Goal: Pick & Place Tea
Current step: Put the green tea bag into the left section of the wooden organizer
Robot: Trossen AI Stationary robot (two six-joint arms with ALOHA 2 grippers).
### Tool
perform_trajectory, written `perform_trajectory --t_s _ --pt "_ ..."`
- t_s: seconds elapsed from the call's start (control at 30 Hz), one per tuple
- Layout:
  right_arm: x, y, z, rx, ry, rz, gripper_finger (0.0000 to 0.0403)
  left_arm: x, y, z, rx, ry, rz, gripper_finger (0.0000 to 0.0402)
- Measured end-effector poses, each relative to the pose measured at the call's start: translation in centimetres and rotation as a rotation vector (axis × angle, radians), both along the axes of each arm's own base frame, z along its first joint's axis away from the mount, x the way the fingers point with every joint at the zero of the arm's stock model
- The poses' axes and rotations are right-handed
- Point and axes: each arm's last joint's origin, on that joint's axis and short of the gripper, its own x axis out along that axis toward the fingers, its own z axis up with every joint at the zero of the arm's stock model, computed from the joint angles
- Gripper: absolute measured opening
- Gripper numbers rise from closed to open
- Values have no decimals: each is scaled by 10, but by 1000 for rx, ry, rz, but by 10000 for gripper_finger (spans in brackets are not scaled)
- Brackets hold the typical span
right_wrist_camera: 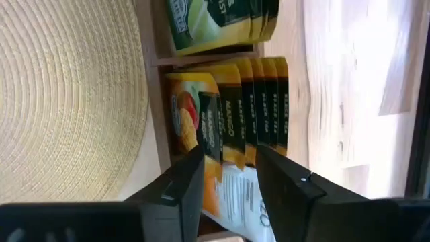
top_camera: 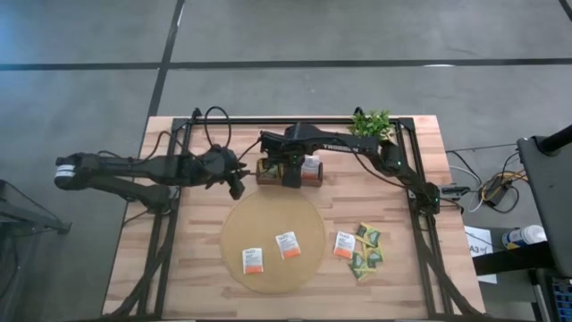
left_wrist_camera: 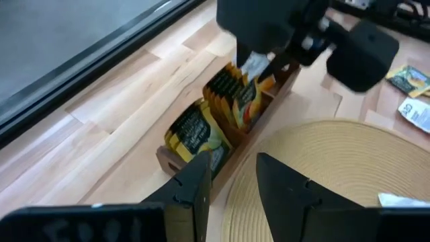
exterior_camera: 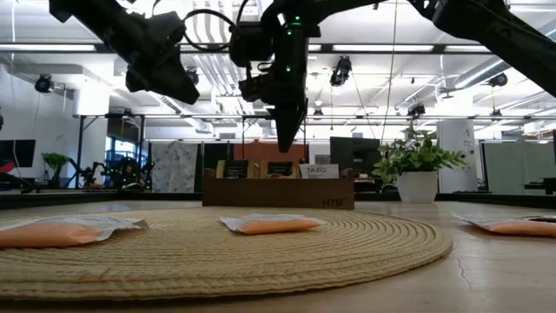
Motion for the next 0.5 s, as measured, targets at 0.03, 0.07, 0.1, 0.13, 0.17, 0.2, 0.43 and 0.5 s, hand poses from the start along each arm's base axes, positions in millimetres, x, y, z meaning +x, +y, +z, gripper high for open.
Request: perform_trajectory --t_s 0.03,0.07,0.1,0.13,0.17,0.2,0.43,0.5 --pt "-1 1 2 0 0 1 134 0 -1 0 -1 5 -2 114" --pt "-2 2 4 -1 -3 1 135 -1 -1 -1 -2 12 -5 114" --pt "-3 3 8 -1 -9 2 135 -1 -2 -2 -3 19 -8 114" --pt "-5 5 13 -2 -14 5 134 -1 -3 -2 -4 28 -11 114" --pt "-7 7 19 -3 -22 9 133 -2 -4 -3 -7 38 -14 114" --pt "-9 10 25 -4 -29 14 132 -3 -5 -4 -10 48 -20 114" --pt "-31 32 48 69 -71 21 121 -5 -22 -8 -10 99 -108 114" --pt "-42 40 47 78 -65 5 121 -5 -27 -11 -9 103 -132 114"
